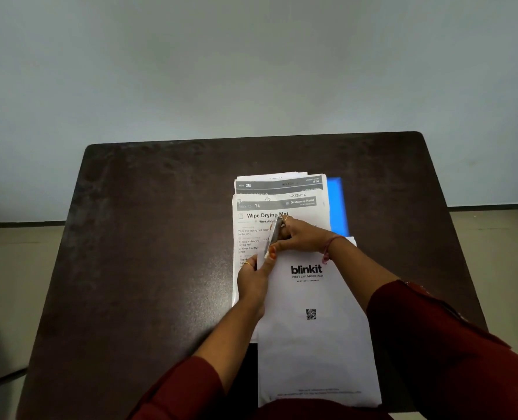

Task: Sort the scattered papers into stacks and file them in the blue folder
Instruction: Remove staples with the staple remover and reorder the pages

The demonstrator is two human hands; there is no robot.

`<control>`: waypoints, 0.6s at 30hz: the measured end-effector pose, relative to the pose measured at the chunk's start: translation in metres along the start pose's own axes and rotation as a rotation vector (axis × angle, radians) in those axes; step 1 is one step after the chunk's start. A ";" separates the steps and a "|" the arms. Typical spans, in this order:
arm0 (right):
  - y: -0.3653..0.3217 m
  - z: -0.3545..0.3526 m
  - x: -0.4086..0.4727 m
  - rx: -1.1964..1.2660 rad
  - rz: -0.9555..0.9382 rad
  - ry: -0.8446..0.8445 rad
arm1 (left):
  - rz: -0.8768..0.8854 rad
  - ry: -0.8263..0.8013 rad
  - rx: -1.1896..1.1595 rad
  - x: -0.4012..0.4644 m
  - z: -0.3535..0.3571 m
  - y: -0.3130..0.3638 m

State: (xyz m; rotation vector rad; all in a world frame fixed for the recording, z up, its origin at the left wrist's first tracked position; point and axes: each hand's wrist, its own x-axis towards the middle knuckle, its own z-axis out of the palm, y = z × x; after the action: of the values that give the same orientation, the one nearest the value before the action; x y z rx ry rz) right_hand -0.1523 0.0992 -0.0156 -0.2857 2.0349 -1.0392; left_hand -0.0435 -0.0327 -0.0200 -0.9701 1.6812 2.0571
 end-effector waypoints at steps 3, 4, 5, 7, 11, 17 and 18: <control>0.000 -0.002 -0.003 0.136 0.010 -0.035 | -0.002 -0.020 -0.029 -0.001 -0.005 -0.002; -0.001 -0.003 -0.004 0.168 0.004 -0.027 | -0.005 -0.027 -0.027 -0.001 -0.007 -0.004; -0.004 -0.004 -0.007 0.182 0.006 -0.003 | -0.005 -0.028 -0.019 0.000 -0.008 -0.006; -0.008 -0.005 -0.012 0.277 -0.018 0.062 | 0.001 -0.008 0.006 0.001 -0.009 -0.009; -0.016 -0.012 -0.024 0.601 -0.071 0.259 | 0.032 0.020 0.044 0.001 -0.008 -0.010; -0.019 -0.027 -0.066 0.711 0.000 0.633 | 0.039 0.040 0.078 0.003 -0.008 -0.011; -0.013 -0.028 -0.076 0.712 0.027 0.683 | 0.045 0.047 0.083 0.004 -0.007 -0.012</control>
State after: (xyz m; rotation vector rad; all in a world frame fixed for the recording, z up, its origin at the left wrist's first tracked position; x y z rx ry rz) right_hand -0.1265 0.1466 0.0458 0.5344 2.0380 -1.9401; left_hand -0.0369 -0.0374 -0.0319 -0.9693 1.8133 1.9892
